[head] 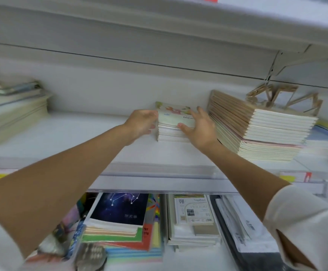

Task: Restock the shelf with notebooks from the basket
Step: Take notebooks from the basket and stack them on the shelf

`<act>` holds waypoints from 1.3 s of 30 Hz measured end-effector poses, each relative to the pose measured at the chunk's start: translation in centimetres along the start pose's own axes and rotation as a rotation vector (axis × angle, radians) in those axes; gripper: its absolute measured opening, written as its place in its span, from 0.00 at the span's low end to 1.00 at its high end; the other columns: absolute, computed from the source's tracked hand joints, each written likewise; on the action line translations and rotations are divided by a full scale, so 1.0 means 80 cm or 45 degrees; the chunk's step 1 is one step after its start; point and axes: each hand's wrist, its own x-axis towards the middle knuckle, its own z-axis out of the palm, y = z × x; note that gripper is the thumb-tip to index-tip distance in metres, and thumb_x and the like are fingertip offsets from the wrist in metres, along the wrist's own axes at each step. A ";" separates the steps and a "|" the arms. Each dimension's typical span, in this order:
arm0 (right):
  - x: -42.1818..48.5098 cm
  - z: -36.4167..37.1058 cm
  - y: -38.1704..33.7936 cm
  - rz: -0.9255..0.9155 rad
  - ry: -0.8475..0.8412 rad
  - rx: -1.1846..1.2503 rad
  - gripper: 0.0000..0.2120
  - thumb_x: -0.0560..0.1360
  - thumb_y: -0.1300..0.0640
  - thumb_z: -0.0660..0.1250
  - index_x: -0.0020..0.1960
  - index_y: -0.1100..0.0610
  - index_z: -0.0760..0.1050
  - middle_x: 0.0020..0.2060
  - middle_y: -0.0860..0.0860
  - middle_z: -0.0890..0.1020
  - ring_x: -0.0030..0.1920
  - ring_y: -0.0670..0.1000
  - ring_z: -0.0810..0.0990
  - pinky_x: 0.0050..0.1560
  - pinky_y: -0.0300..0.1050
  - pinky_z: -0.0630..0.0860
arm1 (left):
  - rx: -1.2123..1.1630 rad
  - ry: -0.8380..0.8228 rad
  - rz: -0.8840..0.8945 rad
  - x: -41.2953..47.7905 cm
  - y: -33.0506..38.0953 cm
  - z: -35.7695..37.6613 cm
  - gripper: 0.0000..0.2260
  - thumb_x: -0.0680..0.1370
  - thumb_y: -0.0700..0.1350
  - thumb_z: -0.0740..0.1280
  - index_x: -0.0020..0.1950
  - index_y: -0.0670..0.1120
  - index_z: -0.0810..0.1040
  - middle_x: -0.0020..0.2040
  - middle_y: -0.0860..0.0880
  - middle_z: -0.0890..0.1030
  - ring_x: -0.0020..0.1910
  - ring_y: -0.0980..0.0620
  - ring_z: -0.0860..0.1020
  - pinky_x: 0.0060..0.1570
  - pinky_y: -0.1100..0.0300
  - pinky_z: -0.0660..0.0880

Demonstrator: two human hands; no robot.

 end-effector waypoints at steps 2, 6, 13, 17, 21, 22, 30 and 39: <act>-0.022 0.001 -0.026 -0.114 0.106 0.124 0.22 0.76 0.51 0.68 0.68 0.55 0.71 0.70 0.55 0.70 0.72 0.55 0.65 0.72 0.52 0.59 | 0.069 0.094 0.071 -0.024 0.005 -0.005 0.07 0.81 0.45 0.62 0.55 0.46 0.77 0.52 0.48 0.78 0.49 0.48 0.79 0.57 0.52 0.75; -0.068 0.009 -0.089 -0.253 0.171 0.346 0.10 0.73 0.64 0.67 0.54 0.59 0.78 0.54 0.53 0.78 0.56 0.54 0.74 0.60 0.49 0.69 | 0.202 0.157 0.076 -0.083 0.007 -0.036 0.10 0.80 0.45 0.63 0.51 0.41 0.81 0.43 0.45 0.83 0.39 0.50 0.79 0.43 0.59 0.77; -0.157 0.023 -0.220 -0.283 -0.080 0.718 0.08 0.69 0.65 0.68 0.40 0.53 0.73 0.40 0.50 0.79 0.34 0.46 0.73 0.40 0.41 0.71 | 0.435 0.487 -0.040 -0.211 -0.014 -0.145 0.09 0.76 0.44 0.66 0.38 0.42 0.79 0.33 0.49 0.77 0.37 0.49 0.74 0.38 0.61 0.67; -0.213 0.046 -0.288 -0.332 -0.308 0.797 0.07 0.70 0.65 0.68 0.39 0.54 0.75 0.36 0.48 0.79 0.34 0.44 0.74 0.39 0.38 0.72 | 0.471 0.512 -0.142 -0.288 -0.053 -0.205 0.12 0.76 0.43 0.67 0.33 0.43 0.76 0.29 0.50 0.73 0.32 0.52 0.71 0.37 0.61 0.68; -0.275 0.084 -0.347 -0.332 -0.589 0.803 0.05 0.70 0.66 0.68 0.41 0.57 0.78 0.34 0.46 0.79 0.34 0.43 0.74 0.40 0.38 0.73 | 0.479 0.584 -0.298 -0.370 -0.108 -0.261 0.14 0.76 0.42 0.67 0.31 0.43 0.71 0.30 0.46 0.69 0.31 0.51 0.67 0.35 0.61 0.66; -0.288 0.094 -0.356 -0.334 -0.642 0.799 0.04 0.70 0.66 0.69 0.41 0.57 0.78 0.35 0.48 0.79 0.35 0.44 0.75 0.41 0.39 0.73 | 0.478 0.608 -0.339 -0.386 -0.122 -0.272 0.14 0.75 0.42 0.67 0.31 0.43 0.70 0.30 0.46 0.69 0.30 0.50 0.66 0.33 0.61 0.65; -0.416 0.204 -0.418 -0.398 -1.104 0.775 0.02 0.72 0.67 0.70 0.42 0.63 0.80 0.41 0.57 0.83 0.42 0.49 0.78 0.44 0.41 0.74 | 0.281 0.814 -0.718 -0.531 -0.244 -0.333 0.12 0.76 0.42 0.68 0.34 0.40 0.72 0.31 0.44 0.71 0.32 0.48 0.67 0.33 0.61 0.65; -0.517 0.261 -0.447 -0.593 -1.445 0.475 0.03 0.73 0.60 0.69 0.42 0.56 0.81 0.41 0.49 0.82 0.43 0.51 0.80 0.48 0.51 0.79 | 0.084 1.055 -1.052 -0.654 -0.378 -0.351 0.09 0.77 0.42 0.67 0.38 0.40 0.78 0.31 0.46 0.76 0.29 0.50 0.70 0.31 0.62 0.67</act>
